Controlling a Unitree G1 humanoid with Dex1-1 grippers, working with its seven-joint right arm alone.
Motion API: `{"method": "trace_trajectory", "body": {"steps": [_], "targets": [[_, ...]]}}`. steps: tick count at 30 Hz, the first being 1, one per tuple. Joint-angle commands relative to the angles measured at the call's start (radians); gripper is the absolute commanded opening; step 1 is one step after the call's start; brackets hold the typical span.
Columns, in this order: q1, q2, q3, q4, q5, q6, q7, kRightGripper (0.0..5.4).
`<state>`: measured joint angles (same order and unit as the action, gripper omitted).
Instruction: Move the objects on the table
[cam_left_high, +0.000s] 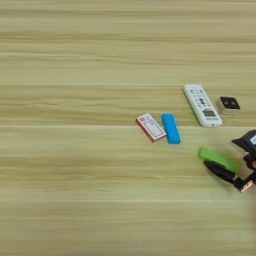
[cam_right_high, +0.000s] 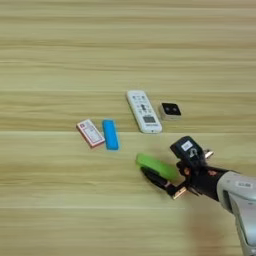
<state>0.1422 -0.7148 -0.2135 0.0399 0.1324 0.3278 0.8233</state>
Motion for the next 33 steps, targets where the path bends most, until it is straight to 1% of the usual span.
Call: {"method": "trace_trajectory", "body": {"steps": [1, 5, 11, 21, 28, 33], "targets": [[-0.037, -0.026, 0.009, 0.045, -0.053, -0.015, -0.070, 5.36], [-0.067, -0.038, 0.011, 0.107, -0.082, -0.009, -0.126, 5.36], [-0.098, -0.044, 0.017, 0.167, -0.099, -0.009, -0.166, 5.36], [-0.122, -0.049, 0.021, 0.218, -0.107, 0.001, -0.199, 5.36], [-0.091, -0.055, 0.036, 0.173, -0.095, 0.018, -0.173, 5.36], [-0.115, -0.059, 0.046, 0.242, -0.116, 0.019, -0.203, 5.36]]}}
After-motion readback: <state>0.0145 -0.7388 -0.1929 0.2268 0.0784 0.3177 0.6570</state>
